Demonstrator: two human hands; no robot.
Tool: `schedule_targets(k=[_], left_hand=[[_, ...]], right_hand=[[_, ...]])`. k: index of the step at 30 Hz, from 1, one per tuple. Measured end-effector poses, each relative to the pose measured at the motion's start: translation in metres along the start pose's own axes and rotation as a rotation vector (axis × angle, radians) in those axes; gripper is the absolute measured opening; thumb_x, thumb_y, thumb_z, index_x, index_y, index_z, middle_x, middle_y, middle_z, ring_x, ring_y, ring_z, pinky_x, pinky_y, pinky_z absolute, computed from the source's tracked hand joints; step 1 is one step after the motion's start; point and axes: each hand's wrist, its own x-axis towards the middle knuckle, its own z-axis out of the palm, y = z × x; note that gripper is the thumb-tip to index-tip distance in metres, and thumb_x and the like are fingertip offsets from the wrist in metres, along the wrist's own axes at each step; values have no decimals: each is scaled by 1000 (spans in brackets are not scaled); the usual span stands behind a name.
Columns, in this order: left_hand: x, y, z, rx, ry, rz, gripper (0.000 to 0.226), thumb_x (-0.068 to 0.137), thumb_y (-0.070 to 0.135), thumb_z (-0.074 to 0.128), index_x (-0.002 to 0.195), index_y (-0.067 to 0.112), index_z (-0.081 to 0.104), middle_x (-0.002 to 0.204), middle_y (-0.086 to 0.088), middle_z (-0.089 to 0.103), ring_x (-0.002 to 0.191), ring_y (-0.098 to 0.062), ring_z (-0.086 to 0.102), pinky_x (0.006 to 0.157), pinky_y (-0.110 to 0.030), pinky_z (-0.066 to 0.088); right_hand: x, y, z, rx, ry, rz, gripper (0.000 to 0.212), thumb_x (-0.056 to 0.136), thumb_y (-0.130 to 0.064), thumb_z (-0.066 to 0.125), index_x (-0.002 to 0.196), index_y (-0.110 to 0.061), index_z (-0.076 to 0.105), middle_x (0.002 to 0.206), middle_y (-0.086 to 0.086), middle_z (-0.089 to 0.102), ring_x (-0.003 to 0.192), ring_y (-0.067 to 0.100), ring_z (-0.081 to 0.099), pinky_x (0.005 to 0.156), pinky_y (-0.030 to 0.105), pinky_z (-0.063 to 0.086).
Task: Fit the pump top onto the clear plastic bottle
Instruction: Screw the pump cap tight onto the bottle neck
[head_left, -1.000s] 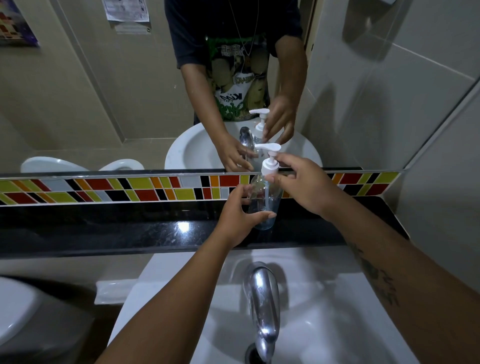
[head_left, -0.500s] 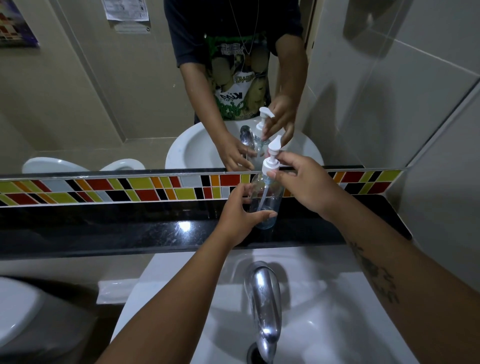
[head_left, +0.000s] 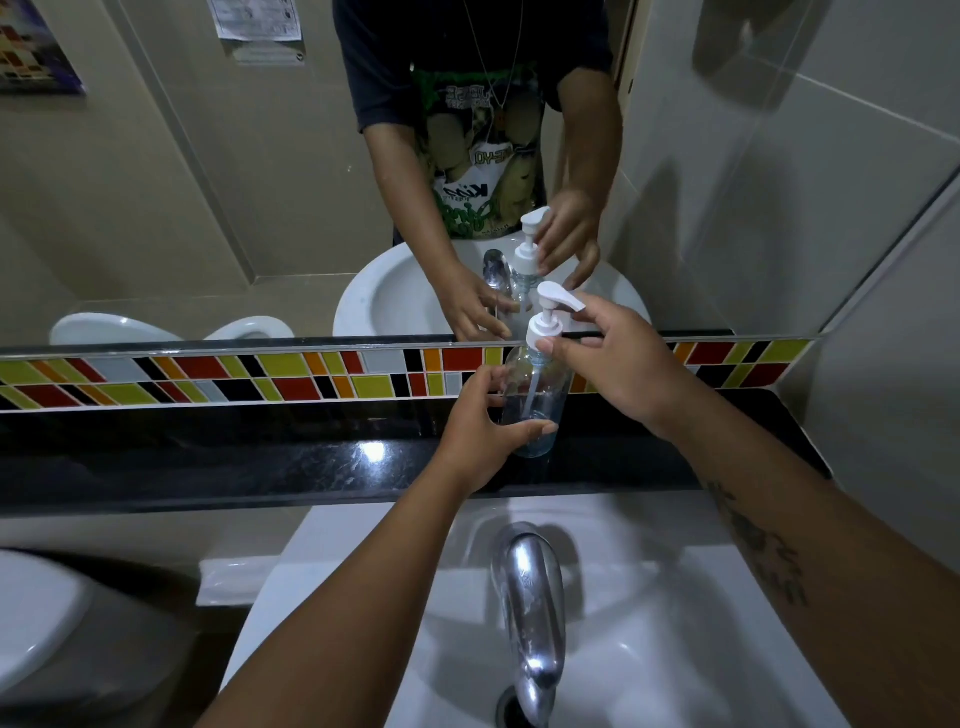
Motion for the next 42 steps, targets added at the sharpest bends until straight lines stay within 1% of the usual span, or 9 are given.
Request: schedule_targets(k=[3,10,18,23,26,30,32,36,42], left_hand=[[1,-1,0,0,-1,-2,60,73,20,90,121,25,54,126,5,61,112,-11,58,79,-20,52],[-1,-5,2,-7,22,18,59,73,23,90,119,27,54,125,3,61,112,-12,61,84,-30,59],[0,-5,1,9,19,21,60,72,24,90,120,25,54,125,5,60,111,-11,59,84,-28,58],[-2,-2,2,5,14,28,59,75,22,89,121,24,53,122,8,60,107,-4,60,77,-18,57],[-3,-1,1,8,9,32,57,75,22,89,119,26,53,122,9,60,107,-4,60,74,-13,55],[-3,1,1,5,1,34,58,76,20,88,121,23,52,122,8,60,106,-4,60,73,-11,54],[-3,1,1,2,-3,32,58,76,19,88,122,22,52,120,11,60,104,-3,59,73,-10,53],[-3,-2,2,14,18,34,59,75,23,89,122,24,52,123,7,60,110,-9,60,80,-19,56],[-2,-3,2,32,24,26,57,74,25,90,118,26,53,125,4,61,112,-12,60,85,-27,57]], right_hand=[[2,0,-4,30,-88,21,41,91,-19,63,131,-23,57,119,-10,66,108,1,60,91,18,43],[9,5,12,28,135,4,29,76,-20,79,99,-17,61,96,-4,67,92,10,62,83,24,50],[4,6,-8,16,-107,42,37,89,-18,66,125,-25,59,116,-12,64,113,3,57,98,22,45],[8,7,8,3,97,29,30,76,-20,79,98,-16,59,92,-6,65,92,11,63,87,32,53],[7,8,13,-50,167,23,41,72,-26,83,100,-12,56,98,0,65,95,17,62,84,34,52],[4,0,-4,2,-43,-12,38,86,-22,69,123,-26,59,114,-18,63,105,-12,54,84,8,42],[4,0,-8,23,-86,-4,36,90,-18,65,125,-24,61,117,-13,66,109,-7,56,89,11,41],[7,2,2,20,31,-4,27,84,-17,71,111,-19,65,104,-7,70,100,4,63,90,23,47],[6,2,9,14,147,4,38,75,-23,80,105,-11,59,92,-8,64,88,5,61,80,22,51]])
